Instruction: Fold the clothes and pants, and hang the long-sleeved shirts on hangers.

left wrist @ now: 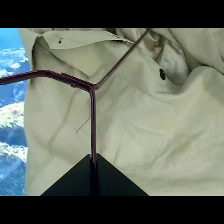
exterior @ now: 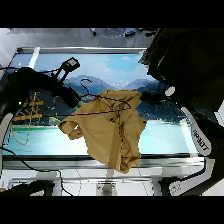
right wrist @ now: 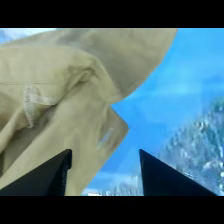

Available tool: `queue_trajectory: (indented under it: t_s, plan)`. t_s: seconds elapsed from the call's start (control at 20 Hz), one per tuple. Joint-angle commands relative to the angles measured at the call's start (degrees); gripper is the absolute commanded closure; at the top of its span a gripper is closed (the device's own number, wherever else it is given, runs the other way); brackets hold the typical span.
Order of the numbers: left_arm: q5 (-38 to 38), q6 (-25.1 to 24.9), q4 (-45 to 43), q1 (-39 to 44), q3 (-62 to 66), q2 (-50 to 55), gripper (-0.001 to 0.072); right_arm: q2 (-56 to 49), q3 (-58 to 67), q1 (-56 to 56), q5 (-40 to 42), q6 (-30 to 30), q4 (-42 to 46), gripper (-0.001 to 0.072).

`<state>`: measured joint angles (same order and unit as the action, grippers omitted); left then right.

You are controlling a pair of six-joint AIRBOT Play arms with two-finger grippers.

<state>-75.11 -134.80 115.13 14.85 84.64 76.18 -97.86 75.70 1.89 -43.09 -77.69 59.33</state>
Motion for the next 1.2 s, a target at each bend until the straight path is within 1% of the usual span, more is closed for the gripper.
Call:
queue_trajectory:
  t_s: [0.0,0.05,0.1,0.25,0.3,0.35,0.45,0.6,0.7,0.85,0.95,1.1,1.15]
  plan:
    - [-0.1,0.0,-0.1,0.0,0.0,0.0,0.0676,-2.2,0.0,-0.7,0.1,-0.7,-2.5,0.0244]
    - [-0.1,0.0,-0.1,0.0,0.0,0.0,0.0676,-2.5,0.0,-1.2,0.3,-0.7,-3.4,0.0245]
    - [-0.1,0.0,-0.1,0.0,0.0,0.0,0.0676,-2.7,0.0,-1.7,0.6,-0.7,-4.2,0.0263]
    - [-0.1,0.0,-0.1,0.0,0.0,0.0,0.0676,-2.7,0.0,-3.8,3.2,-0.4,-4.9,0.0503]
    - [-0.1,0.0,-0.1,0.0,0.0,0.0,0.0676,-2.6,0.0,-4.5,3.8,0.7,-5.4,0.0603]
    - [-0.1,0.3,-0.1,0.0,0.0,0.0,0.0676,-2.6,0.1,-4.9,3.8,1.3,-5.7,0.0679]
    - [-0.1,4.1,-0.1,0.0,0.0,0.3,0.0677,-2.5,1.4,-5.4,1.3,2.4,-6.0,0.0680]
    - [-0.9,10.0,0.2,-0.1,0.0,1.9,0.0677,0.6,3.8,-5.5,-1.9,7.9,-6.2,0.0681]
    - [-1.1,12.1,1.0,-0.1,0.0,3.3,0.0677,5.0,4.8,-5.4,-2.0,10.6,-6.0,0.0682]
    - [2.0,12.1,0.1,-0.1,0.0,3.8,0.0677,12.3,5.1,-5.4,-2.9,14.5,-4.5,0.0682]
    - [5.8,12.0,-3.5,0.2,0.0,3.7,0.0677,15.9,5.1,-5.4,-5.4,14.5,-3.1,0.0682]
    - [10.3,10.7,-8.1,1.4,0.0,3.7,0.0677,19.7,5.1,-5.5,-9.5,16.3,-4.6,0.0682]
    - [12.1,8.9,-8.5,2.1,0.0,3.7,0.0677,21.0,5.1,-5.5,-10.9,17.7,-6.5,0.0682]
